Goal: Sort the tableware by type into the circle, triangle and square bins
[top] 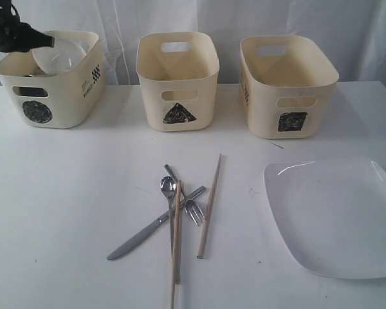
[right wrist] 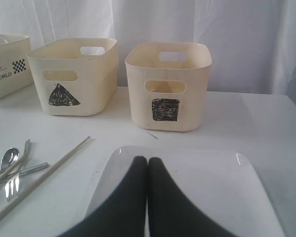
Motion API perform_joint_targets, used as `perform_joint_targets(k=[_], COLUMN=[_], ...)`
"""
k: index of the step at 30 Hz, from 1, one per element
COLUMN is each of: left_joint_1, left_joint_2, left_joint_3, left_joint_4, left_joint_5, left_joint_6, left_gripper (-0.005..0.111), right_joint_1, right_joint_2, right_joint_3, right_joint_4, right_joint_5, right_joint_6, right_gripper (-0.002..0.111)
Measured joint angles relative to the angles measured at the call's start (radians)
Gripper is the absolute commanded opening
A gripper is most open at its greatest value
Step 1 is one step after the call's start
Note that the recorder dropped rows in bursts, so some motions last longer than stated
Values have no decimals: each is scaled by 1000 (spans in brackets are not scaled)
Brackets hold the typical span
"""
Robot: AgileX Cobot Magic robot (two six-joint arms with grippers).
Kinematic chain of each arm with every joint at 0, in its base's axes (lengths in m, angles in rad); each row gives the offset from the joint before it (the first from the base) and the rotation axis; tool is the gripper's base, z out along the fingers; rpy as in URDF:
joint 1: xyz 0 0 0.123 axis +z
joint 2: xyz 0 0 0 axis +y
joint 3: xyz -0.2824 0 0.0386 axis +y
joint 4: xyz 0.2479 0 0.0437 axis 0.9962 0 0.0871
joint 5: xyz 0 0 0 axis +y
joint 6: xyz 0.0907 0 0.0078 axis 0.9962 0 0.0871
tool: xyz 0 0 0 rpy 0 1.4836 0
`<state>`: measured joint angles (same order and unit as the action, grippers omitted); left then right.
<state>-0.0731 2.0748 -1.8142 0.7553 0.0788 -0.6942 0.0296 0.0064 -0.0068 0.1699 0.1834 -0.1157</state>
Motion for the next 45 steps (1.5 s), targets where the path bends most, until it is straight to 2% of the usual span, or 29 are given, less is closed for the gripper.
perform_joint_targets(k=[5,11,26,32,38,45], left_joint_1=[-24,-26,-29,-29,-29,-29], left_joint_2=[-151,-392,-1158,-1466,-1669,-1721], left_joint_3=[114,378,1157,1397,1530,1541], left_joint_4=[-6,-6,-11,-17,-19,-19], left_joint_5=[-46,-101,-244,-250,-200,-103], left_joint_6=[-4,-10,-110,-154,-187,-191], left_gripper=[22,1,0,0,0,0], right_joint_1=[0,0,0,0,0,0], right_joint_2=[0,0,0,0,0,0], right_joint_3=[0,0,0,0,0,0], right_joint_4=[0,0,0,0,0,0], right_joint_5=[0,0,0,0,0,0], right_joint_6=[0,0,0,0,0,0], right_gripper=[0,0,0,0,0,0])
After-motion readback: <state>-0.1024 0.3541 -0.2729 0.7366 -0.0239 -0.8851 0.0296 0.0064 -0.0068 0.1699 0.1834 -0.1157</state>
